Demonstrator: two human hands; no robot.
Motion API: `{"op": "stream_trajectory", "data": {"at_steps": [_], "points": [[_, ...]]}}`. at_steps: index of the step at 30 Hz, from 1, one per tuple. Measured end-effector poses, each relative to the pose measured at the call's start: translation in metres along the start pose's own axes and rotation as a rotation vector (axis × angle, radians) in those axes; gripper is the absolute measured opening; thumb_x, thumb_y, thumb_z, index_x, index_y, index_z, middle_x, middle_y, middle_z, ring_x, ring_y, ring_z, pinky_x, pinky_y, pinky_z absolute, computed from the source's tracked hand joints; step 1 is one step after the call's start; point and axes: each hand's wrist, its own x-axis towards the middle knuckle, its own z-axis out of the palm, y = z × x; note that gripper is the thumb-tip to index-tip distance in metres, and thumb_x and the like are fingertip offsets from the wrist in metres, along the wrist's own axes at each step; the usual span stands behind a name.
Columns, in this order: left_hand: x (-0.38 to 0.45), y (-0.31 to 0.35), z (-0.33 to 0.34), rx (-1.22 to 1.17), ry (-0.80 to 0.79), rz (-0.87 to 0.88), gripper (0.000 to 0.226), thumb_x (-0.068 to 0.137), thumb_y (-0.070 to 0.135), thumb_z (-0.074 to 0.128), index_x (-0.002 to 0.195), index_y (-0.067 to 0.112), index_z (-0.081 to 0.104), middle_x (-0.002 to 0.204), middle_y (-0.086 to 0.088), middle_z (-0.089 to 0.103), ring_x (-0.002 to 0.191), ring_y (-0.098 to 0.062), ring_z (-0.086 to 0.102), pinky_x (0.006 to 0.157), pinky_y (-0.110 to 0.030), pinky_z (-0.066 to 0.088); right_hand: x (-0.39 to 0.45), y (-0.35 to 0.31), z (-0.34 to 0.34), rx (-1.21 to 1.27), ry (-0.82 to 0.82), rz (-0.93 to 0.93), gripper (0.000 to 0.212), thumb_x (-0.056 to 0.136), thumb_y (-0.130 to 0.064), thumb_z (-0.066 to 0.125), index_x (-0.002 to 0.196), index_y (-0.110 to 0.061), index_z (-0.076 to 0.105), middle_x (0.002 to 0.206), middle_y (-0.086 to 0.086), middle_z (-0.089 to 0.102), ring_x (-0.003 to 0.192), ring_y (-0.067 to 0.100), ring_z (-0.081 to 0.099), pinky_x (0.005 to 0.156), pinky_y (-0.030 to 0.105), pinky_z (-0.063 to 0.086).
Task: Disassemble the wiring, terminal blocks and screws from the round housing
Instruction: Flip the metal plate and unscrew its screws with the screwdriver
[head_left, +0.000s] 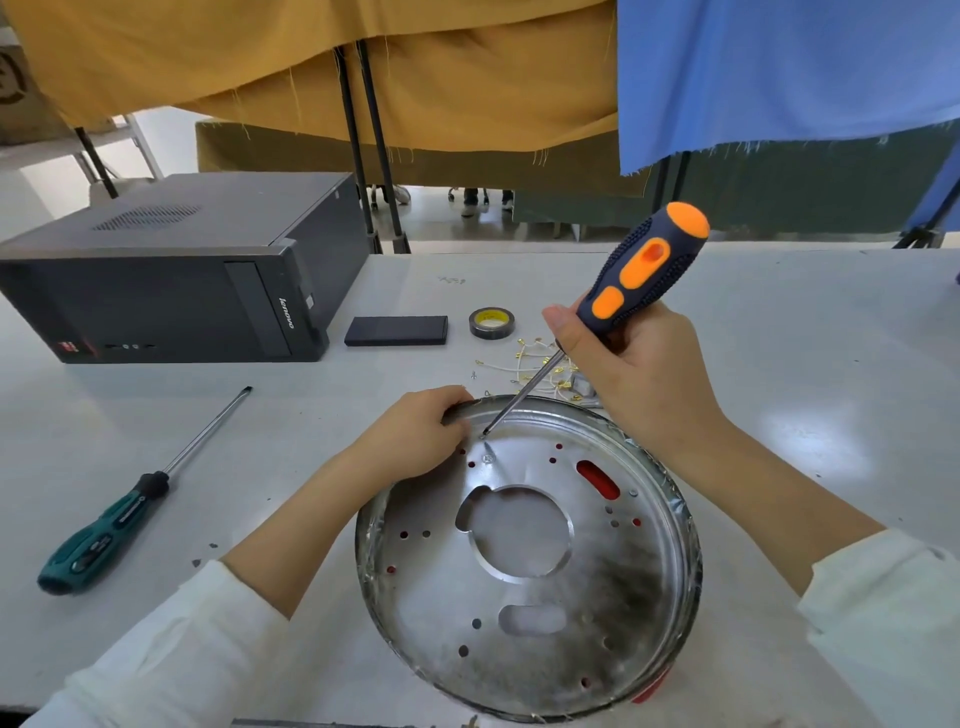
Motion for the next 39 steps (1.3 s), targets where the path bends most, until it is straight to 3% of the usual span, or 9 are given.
{"op": "stream_trajectory", "data": {"at_steps": [4, 8, 16, 26, 30, 34, 39], "points": [[0.0011, -0.0006, 0.0012, 0.033, 0.011, 0.027, 0.006, 0.094, 0.022, 0.055, 0.092, 0.027, 0.056, 0.084, 0.009, 0.064, 0.083, -0.014, 0.056, 0.068, -0.021, 0.040, -0.0002, 0.0020, 0.0009, -0.012, -0.004, 0.008, 0.050, 0.084, -0.053, 0.055, 0.079, -0.003, 0.060, 0.066, 0.016, 0.062, 0.065, 0.023, 0.059, 0.066, 0.040, 0.046], [0.0014, -0.0018, 0.0016, 0.034, 0.027, 0.032, 0.007, 0.093, 0.021, 0.056, 0.099, 0.024, 0.060, 0.082, 0.013, 0.060, 0.080, -0.010, 0.053, 0.061, -0.005, 0.034, 0.0003, 0.0029, 0.0025, -0.006, -0.015, 0.027, 0.051, 0.083, -0.054, 0.055, 0.081, -0.003, 0.060, 0.066, 0.015, 0.061, 0.064, 0.022, 0.058, 0.066, 0.038, 0.045], [0.0015, -0.0021, 0.0011, 0.048, 0.014, 0.038, 0.011, 0.093, 0.021, 0.057, 0.093, 0.030, 0.053, 0.074, 0.020, 0.057, 0.072, 0.005, 0.049, 0.058, -0.006, 0.033, 0.0018, 0.0031, 0.0036, -0.009, -0.007, 0.012, 0.049, 0.084, -0.054, 0.055, 0.081, -0.005, 0.061, 0.066, 0.012, 0.061, 0.064, 0.018, 0.057, 0.064, 0.033, 0.046], [0.0005, 0.0002, 0.0002, 0.038, 0.003, 0.024, 0.013, 0.093, 0.019, 0.057, 0.092, 0.031, 0.052, 0.075, 0.015, 0.062, 0.076, -0.004, 0.053, 0.062, -0.011, 0.034, 0.0000, 0.0029, 0.0053, -0.012, 0.000, 0.002, 0.042, 0.086, -0.051, 0.054, 0.079, -0.010, 0.061, 0.066, 0.014, 0.062, 0.064, 0.018, 0.058, 0.064, 0.035, 0.046], [0.0002, 0.0007, 0.0006, 0.034, 0.003, 0.023, 0.013, 0.093, 0.018, 0.057, 0.092, 0.031, 0.053, 0.074, 0.015, 0.062, 0.076, -0.005, 0.053, 0.062, -0.010, 0.035, -0.0021, 0.0017, 0.0059, -0.031, 0.008, -0.041, 0.046, 0.088, -0.049, 0.053, 0.078, -0.003, 0.059, 0.060, 0.013, 0.057, 0.059, 0.018, 0.054, 0.059, 0.031, 0.044], [0.0005, 0.0010, 0.0010, 0.037, 0.009, 0.028, 0.012, 0.093, 0.018, 0.058, 0.093, 0.029, 0.054, 0.080, 0.011, 0.062, 0.079, -0.010, 0.053, 0.063, -0.012, 0.035, -0.0003, -0.0008, 0.0036, -0.002, 0.033, -0.069, 0.054, 0.089, -0.049, 0.051, 0.075, 0.003, 0.056, 0.058, 0.018, 0.054, 0.056, 0.023, 0.051, 0.057, 0.037, 0.042], [0.0005, 0.0021, 0.0010, 0.037, 0.012, 0.033, 0.012, 0.093, 0.020, 0.059, 0.092, 0.030, 0.053, 0.080, 0.011, 0.060, 0.080, -0.013, 0.054, 0.066, -0.022, 0.037, 0.0019, -0.0001, 0.0040, -0.015, 0.028, -0.063, 0.048, 0.089, -0.046, 0.053, 0.077, 0.001, 0.057, 0.058, 0.013, 0.055, 0.058, 0.018, 0.052, 0.055, 0.023, 0.040]]}}
